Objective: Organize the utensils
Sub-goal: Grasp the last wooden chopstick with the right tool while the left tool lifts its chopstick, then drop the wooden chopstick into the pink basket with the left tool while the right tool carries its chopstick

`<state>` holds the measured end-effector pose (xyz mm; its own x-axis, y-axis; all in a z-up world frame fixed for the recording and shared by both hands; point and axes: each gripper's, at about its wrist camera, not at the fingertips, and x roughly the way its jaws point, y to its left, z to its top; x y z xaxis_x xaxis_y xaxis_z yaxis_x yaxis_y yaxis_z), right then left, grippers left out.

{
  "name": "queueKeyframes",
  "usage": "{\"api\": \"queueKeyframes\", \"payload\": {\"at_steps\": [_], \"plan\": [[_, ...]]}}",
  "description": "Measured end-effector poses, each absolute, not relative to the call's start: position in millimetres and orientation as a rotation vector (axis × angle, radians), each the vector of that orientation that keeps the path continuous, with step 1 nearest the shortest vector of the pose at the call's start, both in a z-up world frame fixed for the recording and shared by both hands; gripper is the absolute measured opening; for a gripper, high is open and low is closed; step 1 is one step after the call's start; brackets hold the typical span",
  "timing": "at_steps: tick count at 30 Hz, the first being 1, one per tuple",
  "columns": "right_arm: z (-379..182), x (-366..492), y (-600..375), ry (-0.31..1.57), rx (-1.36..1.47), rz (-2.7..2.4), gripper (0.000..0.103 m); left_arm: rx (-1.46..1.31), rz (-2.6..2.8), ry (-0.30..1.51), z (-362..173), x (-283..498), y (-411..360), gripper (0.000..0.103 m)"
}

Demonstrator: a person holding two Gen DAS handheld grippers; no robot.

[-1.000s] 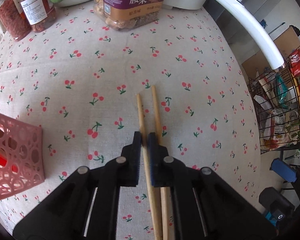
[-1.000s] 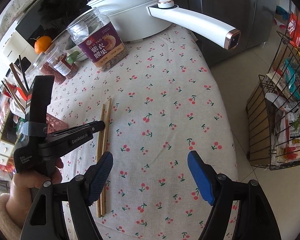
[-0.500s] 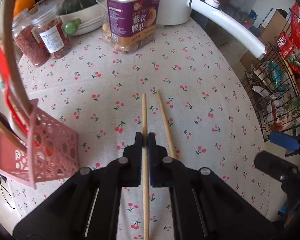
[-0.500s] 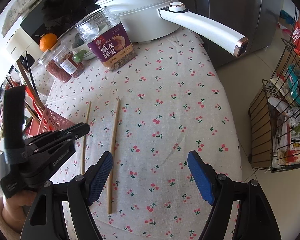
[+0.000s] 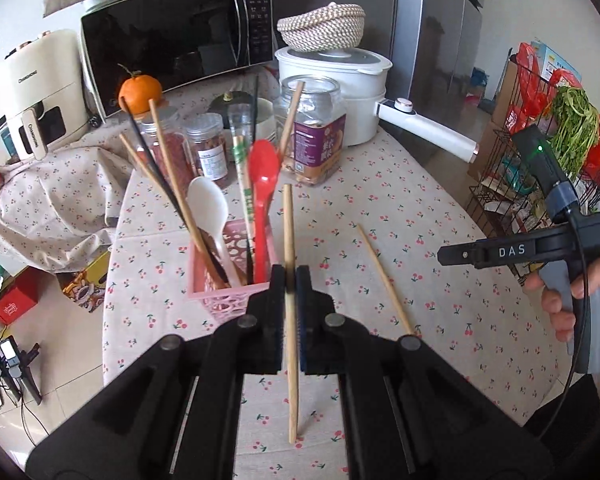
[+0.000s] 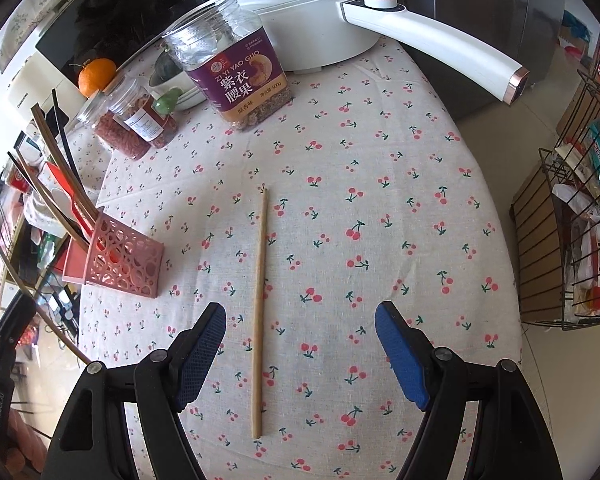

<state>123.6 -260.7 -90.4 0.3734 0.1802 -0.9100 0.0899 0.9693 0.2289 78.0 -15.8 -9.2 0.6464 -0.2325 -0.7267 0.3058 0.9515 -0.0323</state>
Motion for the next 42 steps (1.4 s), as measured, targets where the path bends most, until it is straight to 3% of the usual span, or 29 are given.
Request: {"api": "queueKeyframes", "payload": {"at_steps": [17, 23, 25, 28, 29, 30, 31, 36, 42], "plan": [[-126, 179, -218, 1.233, 0.096, 0.028, 0.077, -0.046, -0.318, 0.75, 11, 65, 23, 0.006], [-151, 204, -195, 1.263, -0.014, 0.063, 0.051, -0.054, -0.308, 0.753, 9, 66, 30, 0.006], [-156, 207, -191, 1.251, -0.047, 0.041, 0.048, -0.053, -0.307, 0.751, 9, 65, 31, 0.006], [-155, 210, -185, 1.234, -0.074, 0.044, 0.035, -0.05, -0.304, 0.749, 9, 64, 33, 0.006], [-155, 210, -184, 1.23, -0.072, 0.047, 0.028, -0.051, -0.303, 0.75, 9, 64, 33, 0.006], [-154, 209, -184, 1.227, -0.074, 0.053, 0.012, -0.051, -0.302, 0.75, 9, 64, 34, 0.006], [-154, 208, -183, 1.228, -0.064, 0.063, 0.008, -0.05, -0.302, 0.749, 10, 65, 34, 0.006], [-149, 189, -192, 1.202, 0.029, 0.072, 0.006, -0.046, -0.296, 0.74, 11, 63, 33, 0.006], [-93, 150, -206, 1.042, 0.082, 0.137, 0.006, -0.05, -0.296, 0.706, 21, 55, 34, 0.006]]}}
